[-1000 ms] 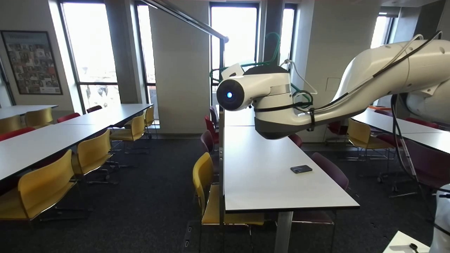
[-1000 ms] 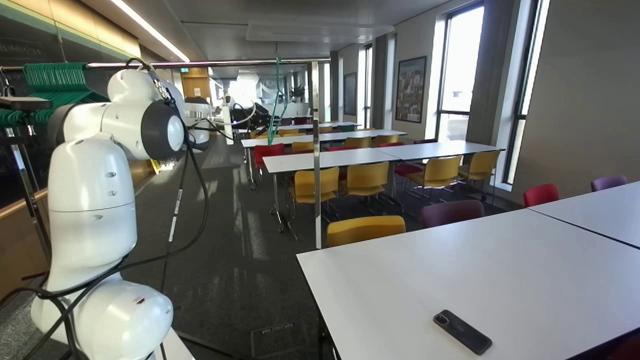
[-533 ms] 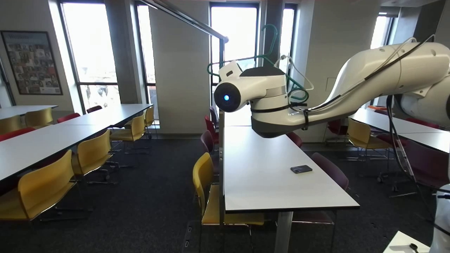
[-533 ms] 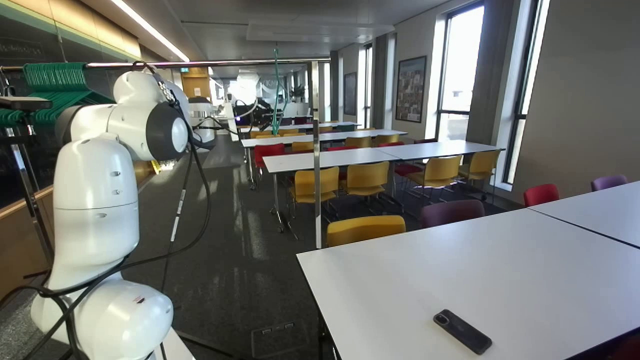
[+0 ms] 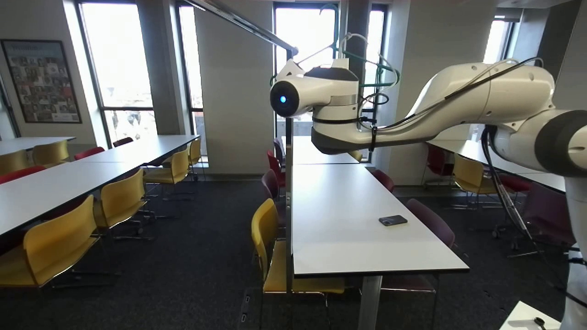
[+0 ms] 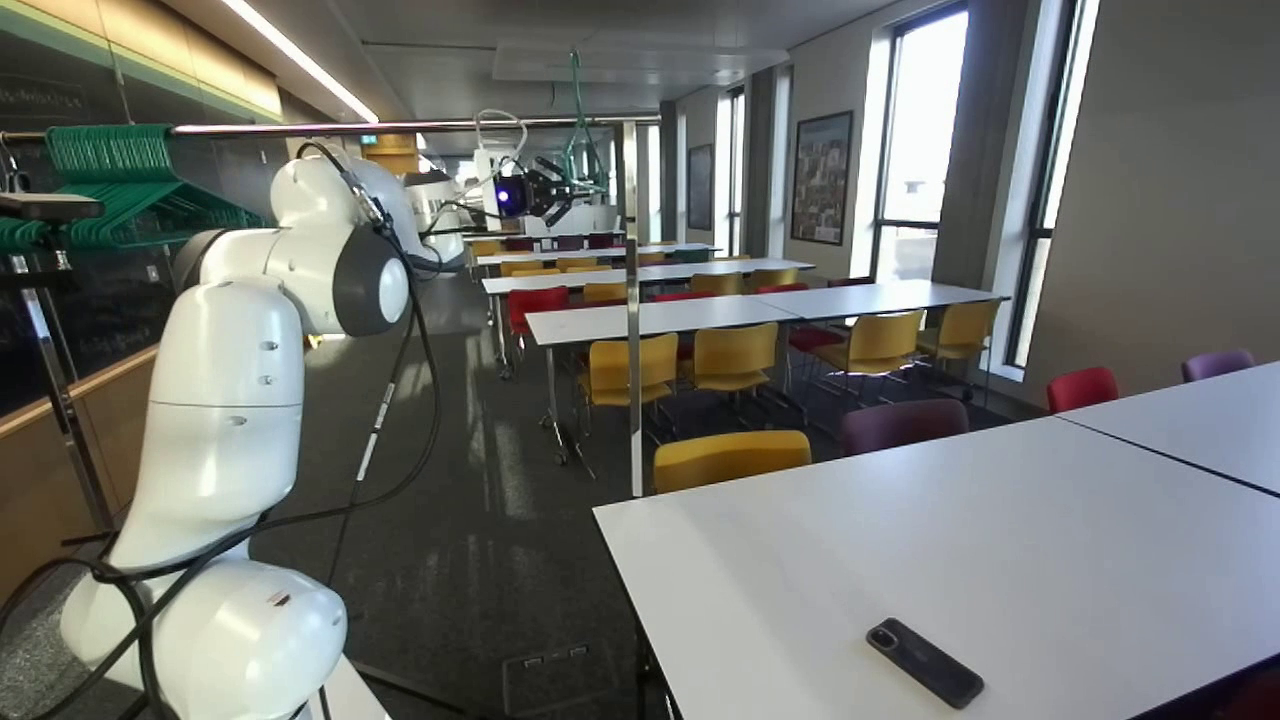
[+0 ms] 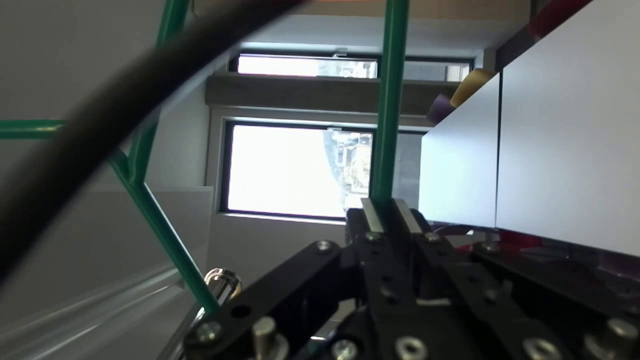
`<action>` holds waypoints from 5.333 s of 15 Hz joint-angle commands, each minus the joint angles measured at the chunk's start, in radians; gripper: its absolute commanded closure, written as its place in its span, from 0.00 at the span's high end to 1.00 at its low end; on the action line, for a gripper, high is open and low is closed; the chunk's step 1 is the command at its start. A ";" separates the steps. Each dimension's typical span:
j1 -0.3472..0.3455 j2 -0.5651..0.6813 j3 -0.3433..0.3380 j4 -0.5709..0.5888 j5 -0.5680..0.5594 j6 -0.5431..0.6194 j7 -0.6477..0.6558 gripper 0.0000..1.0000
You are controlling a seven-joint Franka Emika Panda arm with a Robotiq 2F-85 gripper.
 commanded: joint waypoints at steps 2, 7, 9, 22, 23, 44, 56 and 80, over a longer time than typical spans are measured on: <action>0.030 0.134 -0.031 0.217 -0.022 -0.026 -0.328 0.03; 0.071 0.223 -0.019 0.359 -0.042 -0.006 -0.653 0.03; 0.101 0.249 -0.011 0.411 -0.047 0.017 -0.744 0.03; 0.207 0.267 -0.082 0.415 0.120 0.042 -0.693 0.03; 0.219 0.268 -0.104 0.409 0.121 0.044 -0.683 0.03; 0.220 0.182 -0.039 0.206 0.299 0.042 -0.178 0.83; 0.261 0.089 -0.103 0.317 0.260 0.106 0.186 1.00; -0.047 -0.303 0.028 -0.379 1.375 0.241 0.403 1.00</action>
